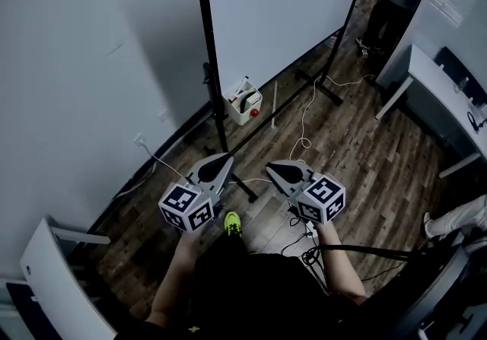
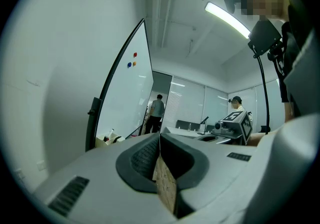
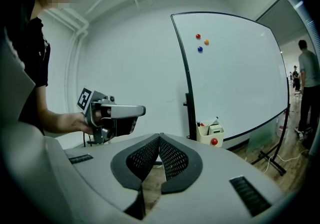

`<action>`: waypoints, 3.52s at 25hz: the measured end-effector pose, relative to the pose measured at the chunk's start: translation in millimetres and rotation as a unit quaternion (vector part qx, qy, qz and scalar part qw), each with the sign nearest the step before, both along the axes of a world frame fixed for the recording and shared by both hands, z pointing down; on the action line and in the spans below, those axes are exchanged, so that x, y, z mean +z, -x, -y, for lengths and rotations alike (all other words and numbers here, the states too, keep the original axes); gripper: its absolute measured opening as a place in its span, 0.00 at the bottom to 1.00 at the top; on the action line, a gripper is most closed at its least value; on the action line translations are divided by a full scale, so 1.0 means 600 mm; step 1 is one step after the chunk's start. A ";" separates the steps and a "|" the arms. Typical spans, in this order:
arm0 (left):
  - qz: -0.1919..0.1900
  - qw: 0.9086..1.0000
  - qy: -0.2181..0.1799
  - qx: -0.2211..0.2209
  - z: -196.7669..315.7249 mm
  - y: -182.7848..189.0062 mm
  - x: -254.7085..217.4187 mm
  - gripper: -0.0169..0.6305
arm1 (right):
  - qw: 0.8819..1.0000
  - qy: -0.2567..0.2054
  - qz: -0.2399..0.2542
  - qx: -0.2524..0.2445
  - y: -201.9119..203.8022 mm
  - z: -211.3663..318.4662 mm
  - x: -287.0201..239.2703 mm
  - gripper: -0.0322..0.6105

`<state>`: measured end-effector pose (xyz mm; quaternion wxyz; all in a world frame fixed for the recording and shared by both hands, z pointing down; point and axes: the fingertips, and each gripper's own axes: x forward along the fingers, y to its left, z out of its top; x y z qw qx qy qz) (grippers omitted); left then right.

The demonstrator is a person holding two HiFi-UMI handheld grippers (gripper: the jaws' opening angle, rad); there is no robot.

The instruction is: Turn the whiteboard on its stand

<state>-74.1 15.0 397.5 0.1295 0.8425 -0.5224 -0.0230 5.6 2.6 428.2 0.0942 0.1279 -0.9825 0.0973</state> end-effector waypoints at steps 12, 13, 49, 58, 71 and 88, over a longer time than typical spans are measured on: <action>0.000 1.000 0.004 0.022 0.112 0.095 0.000 0.05 | 1.000 0.004 -0.009 0.017 0.095 0.100 -0.006 0.05; 0.003 1.000 0.002 0.024 0.122 0.102 -0.002 0.05 | 1.000 0.003 -0.009 0.020 0.101 0.109 -0.006 0.05; 0.095 0.992 -0.081 0.030 0.365 0.239 -0.122 0.44 | 0.995 -0.007 -0.030 0.093 0.173 0.275 -0.014 0.05; 0.112 0.990 -0.072 0.056 0.418 0.214 -0.117 0.42 | 0.994 -0.005 -0.031 0.101 0.154 0.300 -0.012 0.05; 0.135 0.984 -0.098 0.069 0.459 0.192 -0.134 0.27 | 0.992 -0.001 -0.035 0.124 0.127 0.333 -0.011 0.05; 0.134 0.984 -0.098 0.059 0.464 0.199 -0.128 0.13 | 0.990 0.009 -0.038 0.134 0.112 0.342 0.012 0.05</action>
